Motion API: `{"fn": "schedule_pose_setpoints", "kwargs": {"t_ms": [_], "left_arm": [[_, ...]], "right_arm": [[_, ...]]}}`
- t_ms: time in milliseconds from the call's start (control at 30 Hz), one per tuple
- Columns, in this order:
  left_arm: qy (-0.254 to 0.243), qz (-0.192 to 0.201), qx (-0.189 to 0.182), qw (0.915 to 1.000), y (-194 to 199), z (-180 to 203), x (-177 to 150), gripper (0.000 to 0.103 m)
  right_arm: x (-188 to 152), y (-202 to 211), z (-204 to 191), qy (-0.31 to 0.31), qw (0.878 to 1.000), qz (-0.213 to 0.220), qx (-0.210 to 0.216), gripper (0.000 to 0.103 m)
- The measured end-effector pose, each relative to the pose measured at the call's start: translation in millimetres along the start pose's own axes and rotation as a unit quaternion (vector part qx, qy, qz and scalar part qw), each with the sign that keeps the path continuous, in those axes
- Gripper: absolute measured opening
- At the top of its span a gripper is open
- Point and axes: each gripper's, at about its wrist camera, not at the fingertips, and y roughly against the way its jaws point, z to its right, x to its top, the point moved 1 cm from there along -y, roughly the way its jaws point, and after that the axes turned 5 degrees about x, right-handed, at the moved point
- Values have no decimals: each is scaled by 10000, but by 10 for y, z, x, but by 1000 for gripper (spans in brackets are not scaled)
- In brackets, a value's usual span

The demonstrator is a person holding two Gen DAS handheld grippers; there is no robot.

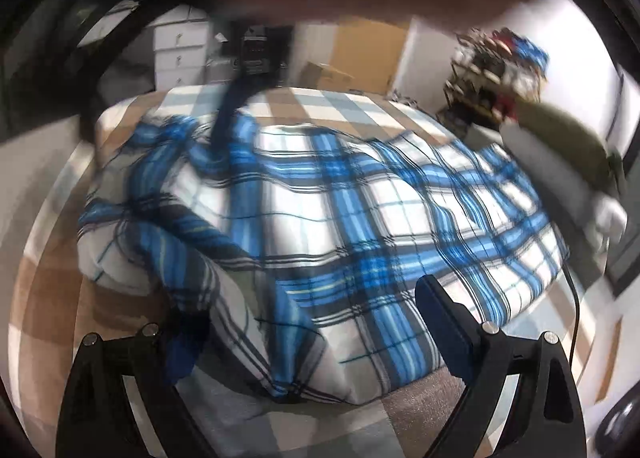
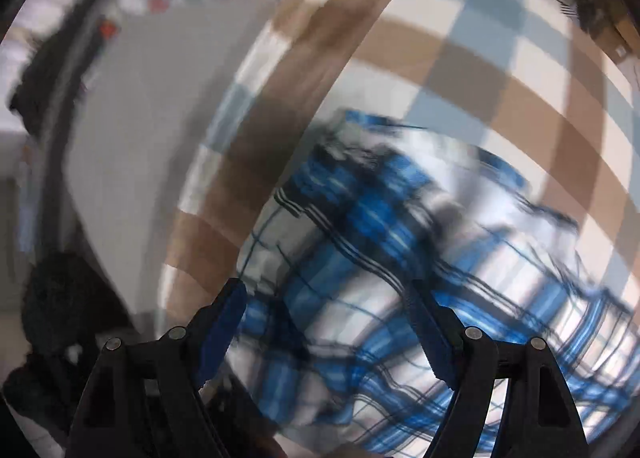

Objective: Fold large clothes

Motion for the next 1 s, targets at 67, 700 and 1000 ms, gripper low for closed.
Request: {"fn": "schedule_pose_setpoints", "kwargs": {"t_ms": [67,700,1000], "left_arm": [[-372,20,126,9992,-15,120,-3,93],[-125,-104,699,9974,230,-169,-140,93],[1733,-266,-106,9844,101,-730,95,93]], "right_arm": [[125,-200,-160,158,9976,-407,-528,82],[4,-30,14,279,9868,196,-1584,13],[-250,492,362,-326,9933,1032,-408,13]]}}
